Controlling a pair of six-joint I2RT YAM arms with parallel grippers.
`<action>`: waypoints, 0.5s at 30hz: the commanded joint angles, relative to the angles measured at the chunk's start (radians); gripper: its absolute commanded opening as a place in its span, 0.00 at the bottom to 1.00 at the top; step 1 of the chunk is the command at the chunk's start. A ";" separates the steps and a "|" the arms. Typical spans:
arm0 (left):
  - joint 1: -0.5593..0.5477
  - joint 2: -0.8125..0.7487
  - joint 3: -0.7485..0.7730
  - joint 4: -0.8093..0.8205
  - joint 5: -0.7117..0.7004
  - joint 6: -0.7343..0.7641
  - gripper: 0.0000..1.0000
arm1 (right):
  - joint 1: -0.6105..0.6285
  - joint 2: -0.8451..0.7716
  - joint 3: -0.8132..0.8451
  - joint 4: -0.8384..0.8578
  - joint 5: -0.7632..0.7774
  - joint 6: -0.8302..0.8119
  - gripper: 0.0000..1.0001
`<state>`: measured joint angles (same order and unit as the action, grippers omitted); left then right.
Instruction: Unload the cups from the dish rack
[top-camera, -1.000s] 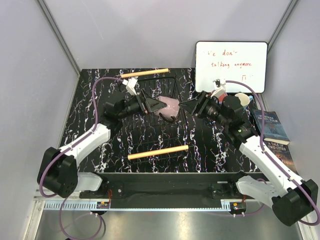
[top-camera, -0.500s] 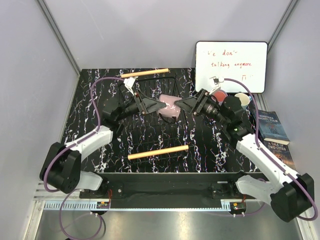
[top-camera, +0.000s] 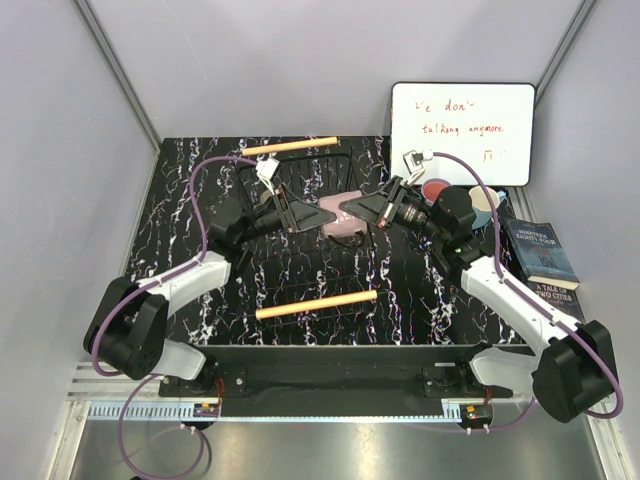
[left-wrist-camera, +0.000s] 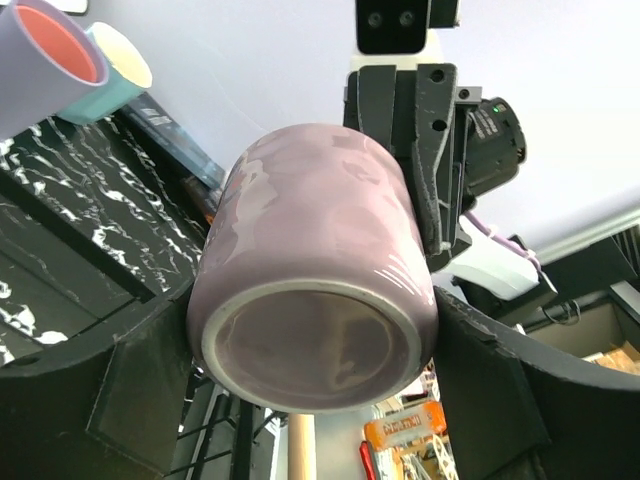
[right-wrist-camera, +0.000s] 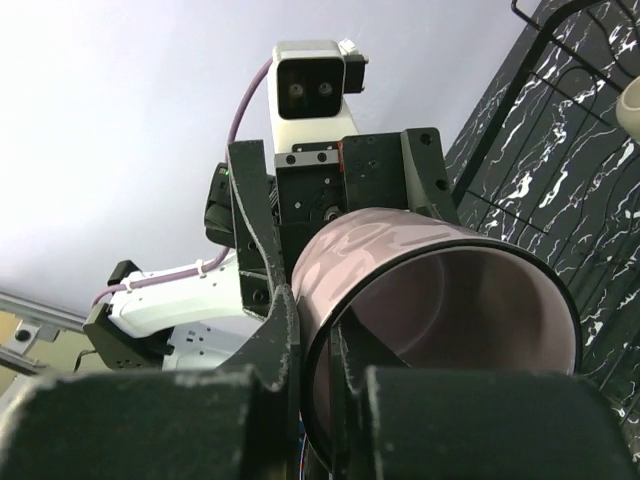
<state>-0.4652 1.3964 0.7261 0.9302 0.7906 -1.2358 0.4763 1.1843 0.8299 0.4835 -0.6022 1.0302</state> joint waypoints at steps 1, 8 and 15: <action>-0.033 -0.016 0.021 0.058 0.030 0.042 0.00 | 0.024 -0.012 0.005 -0.020 0.008 -0.067 0.00; 0.010 -0.075 0.074 -0.254 0.000 0.180 0.94 | 0.024 -0.214 -0.012 -0.249 0.160 -0.189 0.00; 0.066 -0.105 0.139 -0.478 -0.132 0.259 0.99 | 0.024 -0.351 0.029 -0.477 0.289 -0.277 0.00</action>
<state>-0.4397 1.3270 0.8104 0.5911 0.7803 -1.0500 0.5007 0.9081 0.8036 0.0990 -0.4221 0.8433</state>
